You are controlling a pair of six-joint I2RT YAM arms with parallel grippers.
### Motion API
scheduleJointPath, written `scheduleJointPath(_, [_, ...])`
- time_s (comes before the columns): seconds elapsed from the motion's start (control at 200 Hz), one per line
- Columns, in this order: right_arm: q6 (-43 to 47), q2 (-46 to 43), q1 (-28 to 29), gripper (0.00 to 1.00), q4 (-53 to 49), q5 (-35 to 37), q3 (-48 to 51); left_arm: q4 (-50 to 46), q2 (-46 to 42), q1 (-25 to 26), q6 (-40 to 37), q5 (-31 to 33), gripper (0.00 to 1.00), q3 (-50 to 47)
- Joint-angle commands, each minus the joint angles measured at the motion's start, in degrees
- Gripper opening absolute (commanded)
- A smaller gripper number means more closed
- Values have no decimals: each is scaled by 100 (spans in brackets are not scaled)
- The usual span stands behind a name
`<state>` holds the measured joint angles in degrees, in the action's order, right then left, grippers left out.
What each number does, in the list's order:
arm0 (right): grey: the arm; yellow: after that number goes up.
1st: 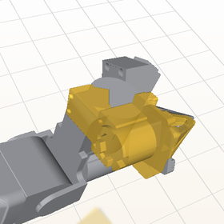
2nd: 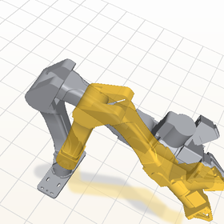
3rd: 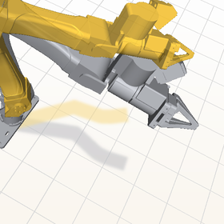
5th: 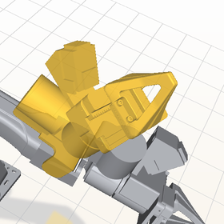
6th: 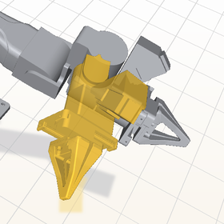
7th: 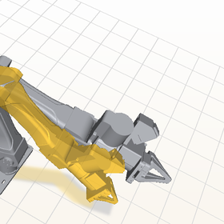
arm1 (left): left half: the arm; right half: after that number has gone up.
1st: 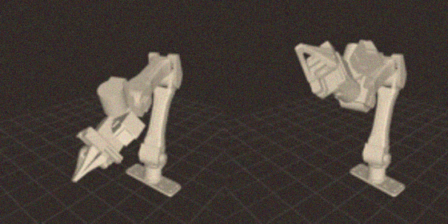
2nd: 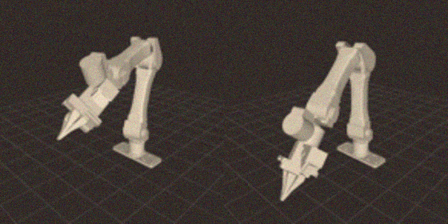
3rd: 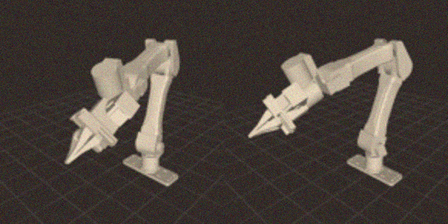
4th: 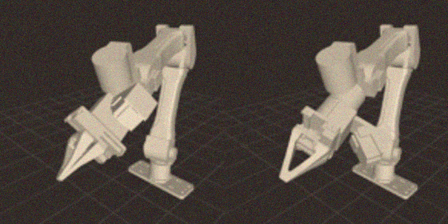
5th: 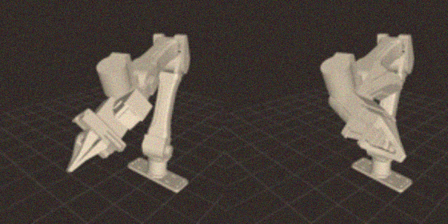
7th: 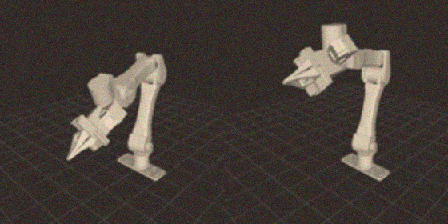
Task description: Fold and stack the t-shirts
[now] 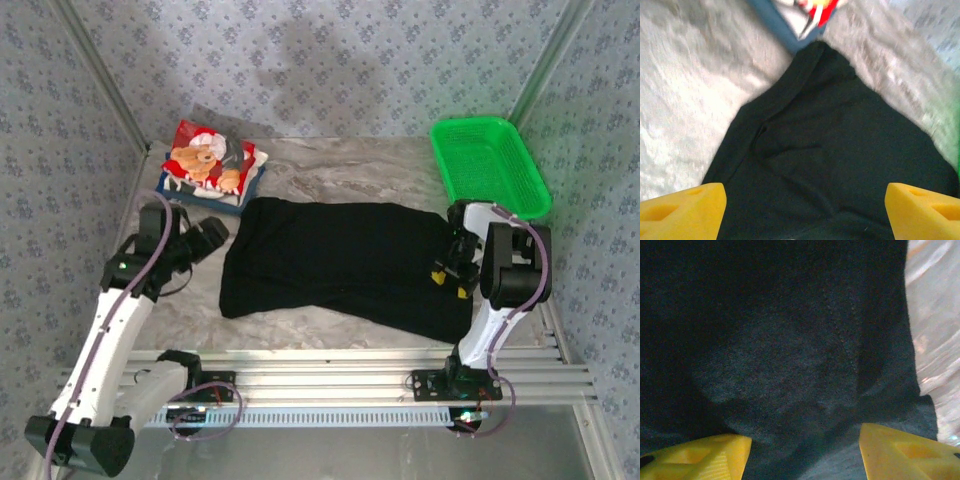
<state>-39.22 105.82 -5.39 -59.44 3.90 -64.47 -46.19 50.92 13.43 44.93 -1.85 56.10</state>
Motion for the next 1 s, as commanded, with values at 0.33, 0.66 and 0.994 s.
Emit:
scheduleJointPath(0.33, [1566,-52,-129,68,590,1874,-290,1838,1293,1267,1130,47,82,-1781])
scheduleJointPath(0.66, [1237,-1721,960,76,1258,250,-75,1993,2933,1315,1235,336,79,-1546])
scheduleJointPath(0.994, [874,-1621,2055,91,2221,-1448,-333,1687,3613,1316,1444,358,63,-1867])
